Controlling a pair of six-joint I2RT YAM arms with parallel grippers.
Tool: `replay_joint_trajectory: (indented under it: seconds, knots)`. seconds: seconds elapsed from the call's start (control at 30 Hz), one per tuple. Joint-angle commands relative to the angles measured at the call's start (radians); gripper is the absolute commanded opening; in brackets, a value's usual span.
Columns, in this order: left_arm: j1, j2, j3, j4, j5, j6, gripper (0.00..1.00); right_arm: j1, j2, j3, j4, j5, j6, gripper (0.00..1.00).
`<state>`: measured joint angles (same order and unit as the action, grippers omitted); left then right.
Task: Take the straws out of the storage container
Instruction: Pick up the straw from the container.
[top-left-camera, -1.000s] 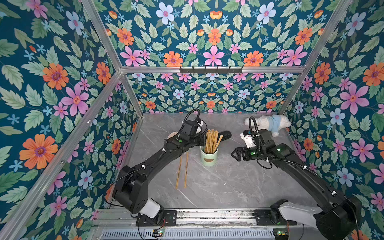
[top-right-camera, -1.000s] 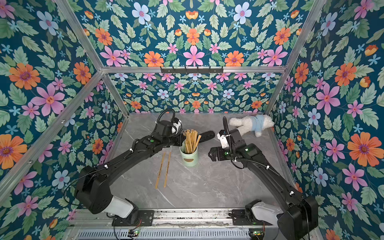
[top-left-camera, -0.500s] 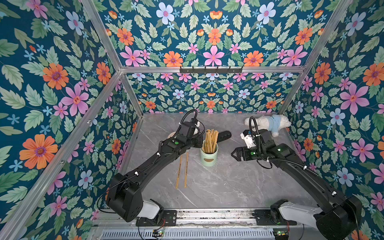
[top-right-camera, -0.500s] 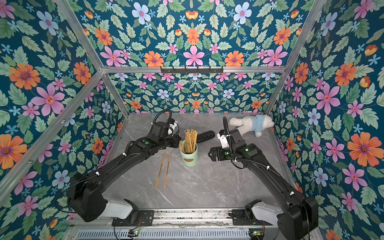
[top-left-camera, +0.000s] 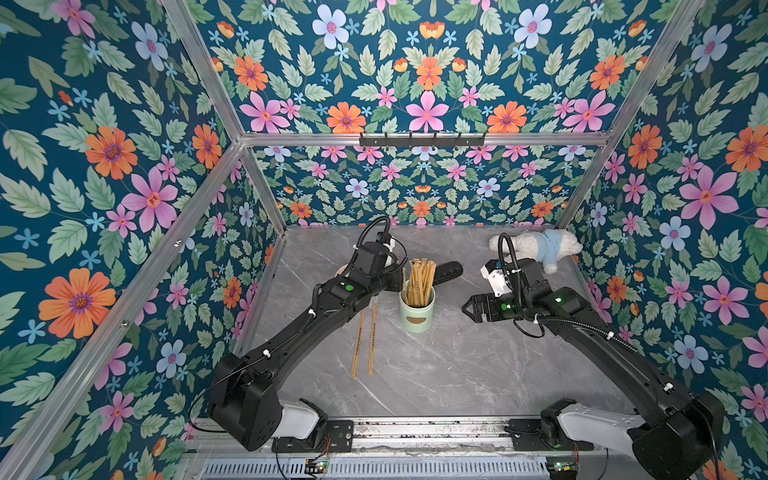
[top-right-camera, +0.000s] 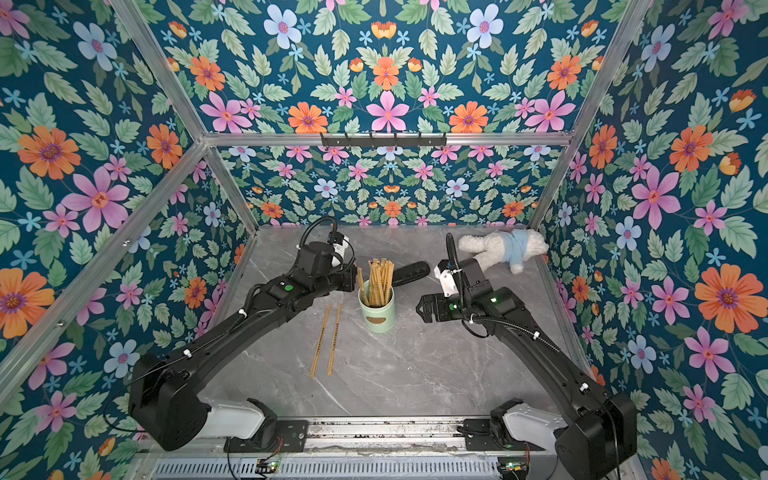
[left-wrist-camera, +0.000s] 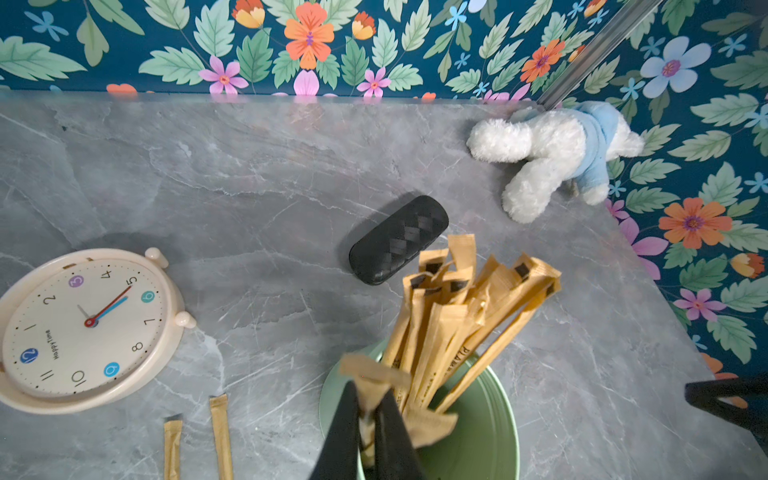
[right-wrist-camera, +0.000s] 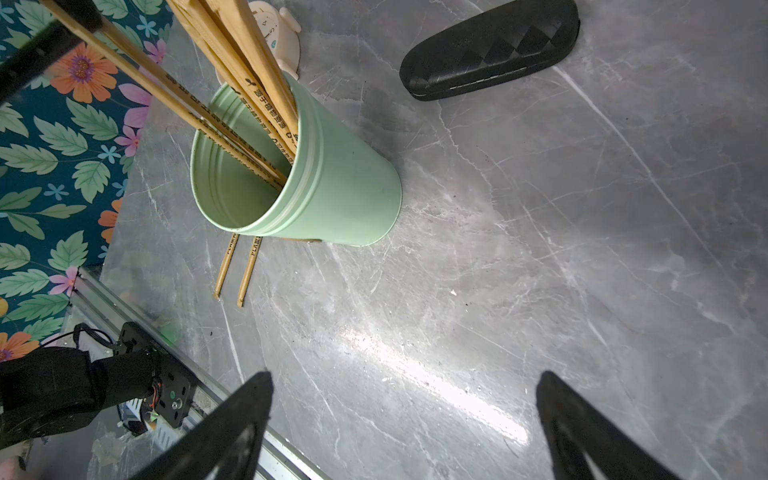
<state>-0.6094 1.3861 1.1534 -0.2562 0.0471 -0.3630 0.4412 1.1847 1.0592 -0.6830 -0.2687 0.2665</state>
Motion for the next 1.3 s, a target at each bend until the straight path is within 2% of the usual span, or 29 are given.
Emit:
replay_joint_trajectory:
  seconds: [0.0, 0.47, 0.83, 1.27]
  knots:
    - [0.000, -0.009, 0.002, 0.049, 0.008, -0.001, 0.11, 0.000, 0.004, 0.001, 0.006, -0.006, -0.006, 0.99]
    - [-0.001, -0.029, 0.058, 0.019, 0.002, 0.018, 0.12, 0.000, 0.006, 0.003, 0.007, -0.011, -0.007, 0.99]
    - [0.000, -0.026, 0.130, -0.067, -0.063, 0.066, 0.12, -0.001, -0.004, -0.002, 0.008, -0.014, -0.007, 0.99]
    - [0.002, -0.037, 0.302, -0.205, -0.141, 0.127, 0.12, 0.001, -0.012, -0.002, 0.008, -0.013, -0.007, 0.99]
